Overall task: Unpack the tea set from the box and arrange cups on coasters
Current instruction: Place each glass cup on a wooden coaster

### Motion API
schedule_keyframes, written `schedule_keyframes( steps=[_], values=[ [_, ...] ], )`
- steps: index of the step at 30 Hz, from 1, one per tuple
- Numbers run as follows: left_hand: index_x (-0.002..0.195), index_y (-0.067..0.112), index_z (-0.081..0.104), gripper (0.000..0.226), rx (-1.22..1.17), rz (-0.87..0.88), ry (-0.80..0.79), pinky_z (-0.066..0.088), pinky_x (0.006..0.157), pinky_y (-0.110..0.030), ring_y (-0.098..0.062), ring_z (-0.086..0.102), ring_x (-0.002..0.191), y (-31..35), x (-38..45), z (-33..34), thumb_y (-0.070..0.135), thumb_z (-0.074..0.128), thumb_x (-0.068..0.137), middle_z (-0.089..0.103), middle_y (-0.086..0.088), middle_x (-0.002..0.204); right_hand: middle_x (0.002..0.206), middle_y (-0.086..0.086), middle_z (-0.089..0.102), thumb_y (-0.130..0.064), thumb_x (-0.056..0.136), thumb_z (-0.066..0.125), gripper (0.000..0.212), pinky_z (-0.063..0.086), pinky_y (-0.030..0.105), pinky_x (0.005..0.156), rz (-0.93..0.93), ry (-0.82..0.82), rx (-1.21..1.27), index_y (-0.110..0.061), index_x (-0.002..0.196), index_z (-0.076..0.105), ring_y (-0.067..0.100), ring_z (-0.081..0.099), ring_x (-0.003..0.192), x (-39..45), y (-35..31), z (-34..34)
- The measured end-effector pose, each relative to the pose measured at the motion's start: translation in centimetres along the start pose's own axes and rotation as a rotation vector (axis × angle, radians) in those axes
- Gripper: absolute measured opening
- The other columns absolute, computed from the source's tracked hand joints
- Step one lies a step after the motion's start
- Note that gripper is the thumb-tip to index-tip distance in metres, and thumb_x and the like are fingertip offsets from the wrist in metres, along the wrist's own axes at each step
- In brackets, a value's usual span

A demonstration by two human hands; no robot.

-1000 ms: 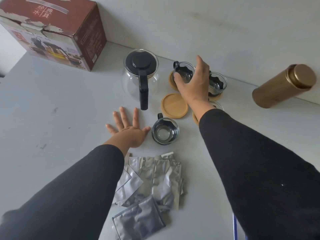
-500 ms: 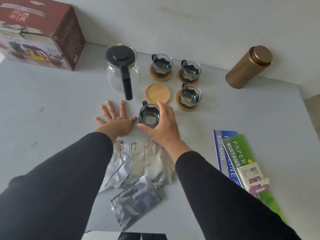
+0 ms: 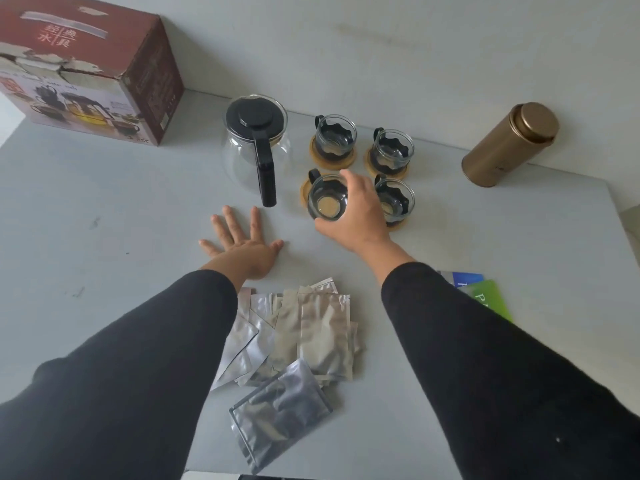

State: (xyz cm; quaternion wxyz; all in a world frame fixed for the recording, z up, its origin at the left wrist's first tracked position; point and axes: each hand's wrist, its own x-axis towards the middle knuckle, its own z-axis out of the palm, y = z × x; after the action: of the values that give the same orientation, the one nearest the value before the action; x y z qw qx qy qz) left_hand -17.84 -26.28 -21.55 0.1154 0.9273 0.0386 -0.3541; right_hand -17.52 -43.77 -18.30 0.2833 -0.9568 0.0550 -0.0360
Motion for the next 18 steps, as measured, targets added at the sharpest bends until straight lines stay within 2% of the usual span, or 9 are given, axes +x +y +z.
schedule_keyframes(
  steps=[7,18],
  values=[
    [0.144,0.032,-0.028,0.074,-0.005,-0.008,-0.024,-0.01,0.111,-0.062,-0.035,-0.036,0.136,0.1,0.2,-0.1,0.064,0.016,0.094,-0.044,-0.012,0.146,0.133,0.01,0.043,-0.025,0.065,0.077,0.084,0.035,0.028,0.099,0.051,-0.058,-0.045,-0.012,0.138,0.038,0.026,0.041,0.125,3.7,0.4,-0.7],
    [0.144,0.033,-0.03,0.074,-0.03,-0.008,-0.041,-0.012,0.11,-0.062,-0.035,-0.039,0.135,0.0,0.4,-0.3,0.062,0.017,0.095,-0.046,-0.012,0.144,0.143,0.008,0.037,-0.027,0.068,0.076,0.088,0.033,0.031,0.106,0.047,-0.179,-0.066,-0.013,0.143,0.032,0.023,0.035,0.133,5.0,0.0,0.1]
  ],
)
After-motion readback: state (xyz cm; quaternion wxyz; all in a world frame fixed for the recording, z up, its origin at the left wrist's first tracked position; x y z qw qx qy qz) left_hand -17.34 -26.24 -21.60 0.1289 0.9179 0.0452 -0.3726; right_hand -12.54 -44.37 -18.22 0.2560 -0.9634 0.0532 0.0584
